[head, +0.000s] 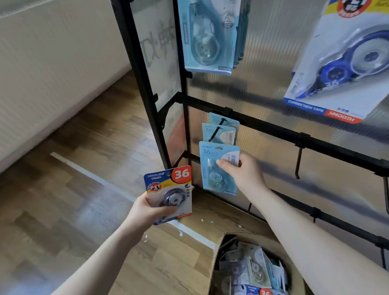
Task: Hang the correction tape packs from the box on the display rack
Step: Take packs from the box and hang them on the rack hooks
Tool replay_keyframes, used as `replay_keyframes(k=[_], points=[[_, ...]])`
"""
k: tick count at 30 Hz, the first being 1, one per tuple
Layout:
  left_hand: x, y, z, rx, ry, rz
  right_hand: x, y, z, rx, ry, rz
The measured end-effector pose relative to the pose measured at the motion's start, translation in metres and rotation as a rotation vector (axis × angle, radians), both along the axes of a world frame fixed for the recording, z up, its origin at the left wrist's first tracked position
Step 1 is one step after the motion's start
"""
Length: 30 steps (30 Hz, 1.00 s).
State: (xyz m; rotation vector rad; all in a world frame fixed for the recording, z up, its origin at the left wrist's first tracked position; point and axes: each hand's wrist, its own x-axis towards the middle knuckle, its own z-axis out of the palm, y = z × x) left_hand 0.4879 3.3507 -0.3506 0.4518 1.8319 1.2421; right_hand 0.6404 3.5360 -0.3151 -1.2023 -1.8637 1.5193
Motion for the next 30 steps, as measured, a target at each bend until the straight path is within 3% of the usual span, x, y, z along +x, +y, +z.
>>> replay_keyframes(k=[17, 30], points=[[-0.025, 0.012, -0.011, -0.042, -0.024, -0.012, -0.033, 0.023, -0.020, -0.031, -0.035, -0.032], [-0.026, 0.024, -0.002, -0.035, -0.007, -0.065, -0.042, 0.046, -0.007, 0.163, -0.275, -0.068]])
